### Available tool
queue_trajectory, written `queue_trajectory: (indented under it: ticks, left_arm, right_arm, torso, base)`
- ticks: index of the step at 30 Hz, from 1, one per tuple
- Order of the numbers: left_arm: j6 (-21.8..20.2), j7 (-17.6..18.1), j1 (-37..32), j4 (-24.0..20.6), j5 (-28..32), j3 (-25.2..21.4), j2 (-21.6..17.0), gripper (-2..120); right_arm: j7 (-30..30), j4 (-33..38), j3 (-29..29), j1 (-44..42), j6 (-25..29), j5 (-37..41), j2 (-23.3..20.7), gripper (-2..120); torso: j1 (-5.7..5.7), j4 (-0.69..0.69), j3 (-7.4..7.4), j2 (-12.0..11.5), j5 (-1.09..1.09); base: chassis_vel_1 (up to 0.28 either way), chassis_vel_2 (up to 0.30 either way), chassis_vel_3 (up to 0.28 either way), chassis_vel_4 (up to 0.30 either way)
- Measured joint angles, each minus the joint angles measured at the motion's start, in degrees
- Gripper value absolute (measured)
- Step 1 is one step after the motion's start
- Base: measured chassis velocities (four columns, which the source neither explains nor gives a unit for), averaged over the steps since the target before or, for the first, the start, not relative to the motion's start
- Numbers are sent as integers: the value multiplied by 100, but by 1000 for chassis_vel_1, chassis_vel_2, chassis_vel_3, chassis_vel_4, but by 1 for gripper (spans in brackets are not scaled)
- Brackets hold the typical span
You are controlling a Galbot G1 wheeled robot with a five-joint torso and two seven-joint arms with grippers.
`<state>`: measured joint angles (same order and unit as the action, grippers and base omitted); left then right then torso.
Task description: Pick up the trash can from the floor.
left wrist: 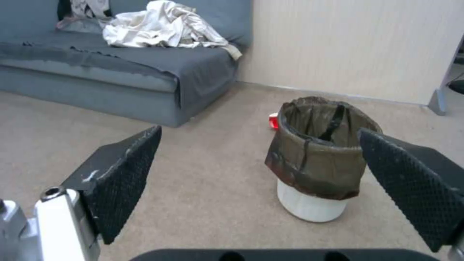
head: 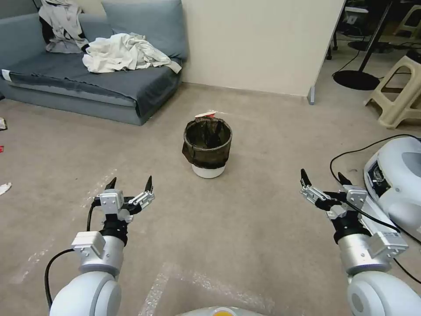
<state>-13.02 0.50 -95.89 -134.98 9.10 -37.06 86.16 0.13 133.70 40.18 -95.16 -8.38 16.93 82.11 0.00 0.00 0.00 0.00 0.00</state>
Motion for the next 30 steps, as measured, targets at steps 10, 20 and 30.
queue_trajectory:
  ticks: [10, 20, 30]
  left_arm:
    - [2, -12, -1, 3, 0, 12, -9, 100]
    - [1, -19, -4, 3, 3, 1, -6, 100]
    - [7, -21, -22, -13, 3, -4, 15, 100]
  right_arm:
    - [-85, -107, 29, 32, 266, -4, 0, 100]
    - [-116, -124, 5, 40, 330, -5, 22, 100]
    - [-114, -112, -12, 18, 337, 3, 27, 100]
  torso:
    - [0, 0, 0, 0, 0]
    - [0, 0, 0, 0, 1]
    - [0, 0, 0, 0, -1]
  base:
    - [0, 0, 0, 0]
    - [-98, 91, 97, -96]
    - [-237, 246, 247, -251]
